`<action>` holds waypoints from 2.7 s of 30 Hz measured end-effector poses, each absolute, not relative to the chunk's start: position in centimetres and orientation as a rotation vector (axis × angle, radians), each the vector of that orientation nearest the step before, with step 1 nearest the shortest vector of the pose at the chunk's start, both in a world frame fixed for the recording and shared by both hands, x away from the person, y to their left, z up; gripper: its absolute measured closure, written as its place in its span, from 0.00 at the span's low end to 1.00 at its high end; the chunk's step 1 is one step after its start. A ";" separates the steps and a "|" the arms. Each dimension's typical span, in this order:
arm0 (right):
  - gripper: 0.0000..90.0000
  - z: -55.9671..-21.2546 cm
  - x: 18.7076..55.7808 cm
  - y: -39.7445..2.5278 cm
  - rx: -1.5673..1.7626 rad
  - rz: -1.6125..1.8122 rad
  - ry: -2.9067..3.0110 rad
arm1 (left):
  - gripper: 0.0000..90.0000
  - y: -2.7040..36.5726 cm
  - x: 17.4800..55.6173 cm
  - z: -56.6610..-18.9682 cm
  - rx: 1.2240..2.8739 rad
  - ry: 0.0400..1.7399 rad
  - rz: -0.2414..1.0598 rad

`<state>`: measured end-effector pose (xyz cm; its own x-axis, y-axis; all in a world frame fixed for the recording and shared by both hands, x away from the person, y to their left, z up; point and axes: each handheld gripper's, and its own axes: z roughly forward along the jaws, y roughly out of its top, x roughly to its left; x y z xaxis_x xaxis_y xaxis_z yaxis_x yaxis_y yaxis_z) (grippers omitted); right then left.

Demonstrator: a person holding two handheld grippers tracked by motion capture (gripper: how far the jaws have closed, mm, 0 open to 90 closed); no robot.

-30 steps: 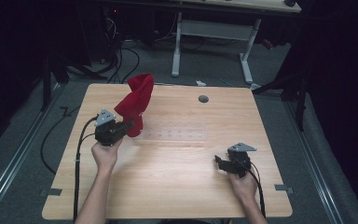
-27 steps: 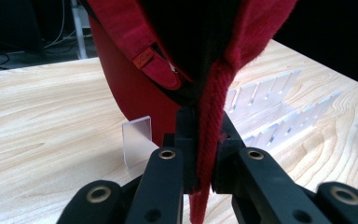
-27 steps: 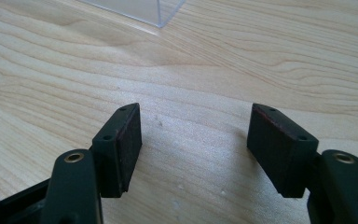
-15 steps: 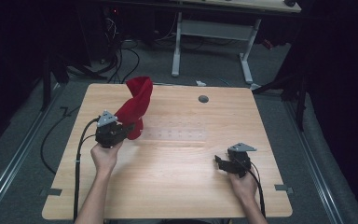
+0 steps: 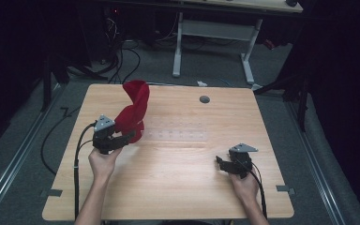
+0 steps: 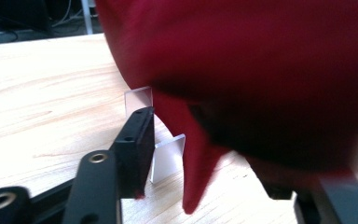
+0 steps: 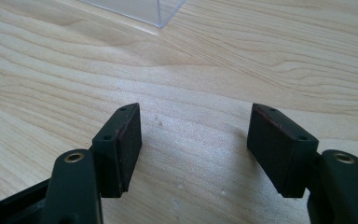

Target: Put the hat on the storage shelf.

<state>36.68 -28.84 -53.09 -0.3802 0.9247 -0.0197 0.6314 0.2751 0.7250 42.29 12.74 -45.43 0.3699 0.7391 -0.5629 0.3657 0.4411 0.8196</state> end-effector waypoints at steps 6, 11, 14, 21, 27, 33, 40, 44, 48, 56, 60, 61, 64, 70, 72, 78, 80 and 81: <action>0.39 -53.1 36.7 -28.8 1.400 0.889 2.109 | 0.44 13.7 41.5 -45.5 1.132 1.249 0.335; 0.39 -53.1 36.7 -28.8 1.400 0.889 2.109 | 0.43 14.2 40.8 -45.6 1.138 1.253 0.349; 0.39 -53.1 36.7 -28.8 1.400 0.889 2.109 | 0.43 14.3 40.4 -45.8 1.138 1.255 0.351; 0.39 -53.1 36.7 -28.8 1.400 0.889 2.109 | 0.42 14.7 39.6 -46.1 1.141 1.257 0.345; 0.39 -53.1 36.7 -28.8 1.401 0.889 2.108 | 0.41 14.9 39.0 -46.4 1.137 1.256 0.317; 0.39 -53.1 36.7 -28.8 1.402 0.889 2.108 | 0.41 14.8 38.4 -46.6 1.133 1.251 0.305; 0.39 -53.1 36.7 -28.8 1.406 0.890 2.106 | 0.40 14.7 37.9 -47.3 1.139 1.264 0.286; 0.39 -53.1 36.7 -28.8 1.401 0.890 2.108 | 0.40 14.5 37.9 -47.8 1.151 1.272 0.280; 0.39 -53.1 36.7 -28.8 1.402 0.889 2.108 | 0.40 14.4 37.8 -48.2 1.154 1.279 0.273; 0.39 -53.1 36.7 -28.8 1.402 0.889 2.108 | 0.40 13.8 37.5 -49.3 1.179 1.293 0.263; 0.39 -53.1 36.7 -28.8 1.402 0.889 2.108 | 0.40 13.5 37.3 -50.0 1.193 1.307 0.254; 0.39 -53.1 36.7 -28.8 1.406 0.889 2.106 | 0.40 13.4 37.3 -50.1 1.194 1.312 0.255; 0.39 -53.1 36.7 -28.8 1.402 0.889 2.108 | 0.40 13.3 37.2 -50.5 1.202 1.312 0.257; 0.39 -53.1 36.7 -28.8 1.406 0.890 2.106 | 0.39 12.8 37.2 -51.4 1.219 1.329 0.258; 0.39 -53.1 36.7 -28.8 1.402 0.890 2.108 | 0.39 12.6 37.2 -51.7 1.231 1.330 0.261; 0.39 -53.1 36.7 -28.8 1.405 0.890 2.107 | 0.39 11.9 37.2 -52.8 1.282 1.333 0.287; 0.39 -53.1 36.7 -28.8 1.406 0.890 2.107 | 0.39 11.6 37.2 -53.2 1.300 1.340 0.306; 0.39 -53.1 36.7 -28.8 1.406 0.889 2.107 | 0.39 11.5 37.2 -53.4 1.310 1.342 0.323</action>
